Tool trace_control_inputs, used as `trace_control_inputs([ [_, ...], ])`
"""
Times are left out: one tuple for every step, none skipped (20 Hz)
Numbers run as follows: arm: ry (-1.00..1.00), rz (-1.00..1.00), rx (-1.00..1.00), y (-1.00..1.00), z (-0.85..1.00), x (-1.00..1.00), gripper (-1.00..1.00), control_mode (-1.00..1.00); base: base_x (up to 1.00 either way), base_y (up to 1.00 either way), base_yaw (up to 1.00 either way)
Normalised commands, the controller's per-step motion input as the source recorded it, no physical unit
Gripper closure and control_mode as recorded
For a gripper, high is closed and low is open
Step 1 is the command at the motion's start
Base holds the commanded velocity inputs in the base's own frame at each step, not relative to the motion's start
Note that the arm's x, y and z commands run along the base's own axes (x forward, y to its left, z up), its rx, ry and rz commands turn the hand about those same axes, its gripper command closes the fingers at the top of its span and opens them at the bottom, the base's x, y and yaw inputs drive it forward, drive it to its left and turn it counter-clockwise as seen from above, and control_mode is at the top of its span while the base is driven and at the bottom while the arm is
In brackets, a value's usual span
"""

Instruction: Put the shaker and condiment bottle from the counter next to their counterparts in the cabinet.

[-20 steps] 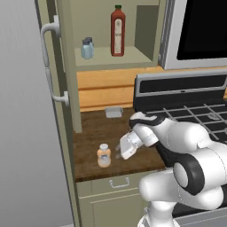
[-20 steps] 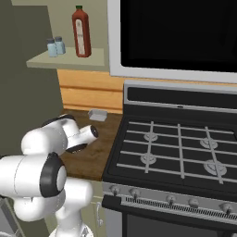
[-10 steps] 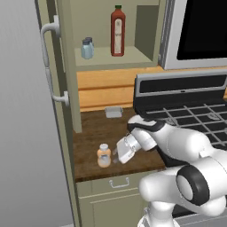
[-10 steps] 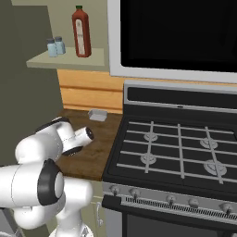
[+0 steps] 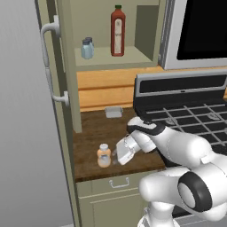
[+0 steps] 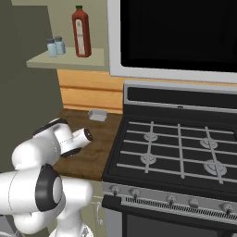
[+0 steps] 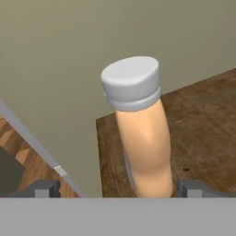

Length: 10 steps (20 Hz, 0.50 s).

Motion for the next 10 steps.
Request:
trace_control_inputs([
  [0.00,0.00,0.00,0.00,0.00,0.00,-1.00,-1.00,0.00,0.00,0.00],
  [0.00,0.00,0.00,0.00,0.00,0.00,-1.00,-1.00,0.00,0.00,0.00],
  [0.00,0.00,0.00,0.00,0.00,0.00,-1.00,-1.00,0.00,0.00,0.00],
  [0.00,0.00,0.00,0.00,0.00,0.00,-1.00,-1.00,0.00,0.00,0.00],
  [0.00,0.00,0.00,0.00,0.00,0.00,-1.00,-1.00,0.00,0.00,0.00],
  [0.00,0.00,0.00,0.00,0.00,0.24,-1.00,-1.00,0.00,0.00,0.00],
  [0.00,0.00,0.00,0.00,0.00,0.41,-1.00,-1.00,0.00,0.00,0.00],
  [0.00,0.00,0.00,0.00,0.00,0.43,-1.00,-1.00,0.00,0.00,0.00],
  [0.00,0.00,0.00,0.00,0.00,0.47,-1.00,-1.00,0.00,0.00,0.00],
  [0.00,0.00,0.00,0.00,0.00,0.45,-1.00,-1.00,0.00,0.00,0.00],
])
